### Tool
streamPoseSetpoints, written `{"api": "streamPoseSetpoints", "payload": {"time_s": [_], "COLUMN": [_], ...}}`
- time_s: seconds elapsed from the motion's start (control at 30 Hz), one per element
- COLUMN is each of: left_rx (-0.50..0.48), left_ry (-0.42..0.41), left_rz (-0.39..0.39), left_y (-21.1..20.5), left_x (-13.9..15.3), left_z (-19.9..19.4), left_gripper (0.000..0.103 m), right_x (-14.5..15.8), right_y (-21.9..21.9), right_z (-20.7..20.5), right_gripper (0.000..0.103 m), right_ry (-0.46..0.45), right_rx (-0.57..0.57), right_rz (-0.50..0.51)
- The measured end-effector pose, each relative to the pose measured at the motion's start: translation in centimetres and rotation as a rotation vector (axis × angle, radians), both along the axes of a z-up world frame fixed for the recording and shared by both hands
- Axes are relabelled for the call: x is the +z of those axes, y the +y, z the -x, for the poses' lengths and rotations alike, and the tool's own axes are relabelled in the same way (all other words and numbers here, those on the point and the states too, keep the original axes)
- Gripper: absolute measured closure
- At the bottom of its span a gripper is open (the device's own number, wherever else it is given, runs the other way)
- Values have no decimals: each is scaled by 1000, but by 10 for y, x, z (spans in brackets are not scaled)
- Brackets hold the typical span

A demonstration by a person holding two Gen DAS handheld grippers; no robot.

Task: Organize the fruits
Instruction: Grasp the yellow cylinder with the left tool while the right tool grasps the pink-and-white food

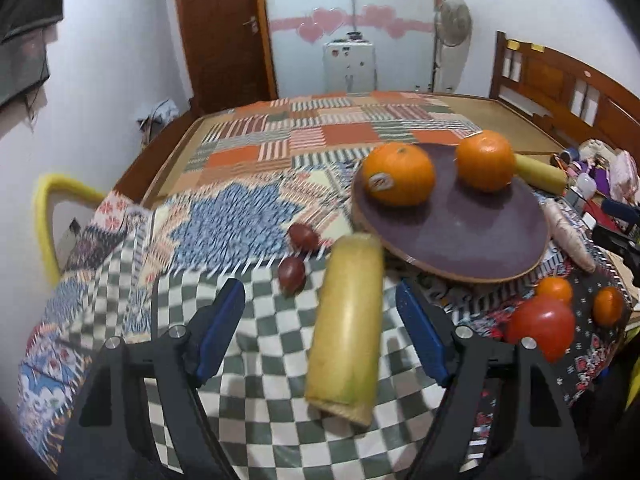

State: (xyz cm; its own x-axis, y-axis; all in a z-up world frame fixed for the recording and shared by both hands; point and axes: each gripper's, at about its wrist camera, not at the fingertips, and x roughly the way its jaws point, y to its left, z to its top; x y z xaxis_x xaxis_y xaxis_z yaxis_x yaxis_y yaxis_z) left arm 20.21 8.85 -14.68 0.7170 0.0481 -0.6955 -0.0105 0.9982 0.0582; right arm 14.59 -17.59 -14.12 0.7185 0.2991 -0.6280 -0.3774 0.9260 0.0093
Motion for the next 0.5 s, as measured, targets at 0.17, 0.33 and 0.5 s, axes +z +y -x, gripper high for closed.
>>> {"api": "streamPoseSetpoints", "payload": {"time_s": [0.17, 0.33, 0.5], "left_rx": [-18, -63, -52], "left_ry": [9, 22, 53], "left_rz": [16, 28, 63], "left_y": [-1, -11, -13], "left_x": [-7, -11, -20], "left_z": [2, -4, -11], "left_gripper": [35, 45, 57], "right_x": [-4, -10, -18], "right_y": [5, 11, 7], "right_z": [-6, -16, -28], "right_gripper": [22, 27, 49], "right_ry": [26, 46, 91], "right_rx": [22, 30, 17], "right_rz": [-12, 1, -41]}}
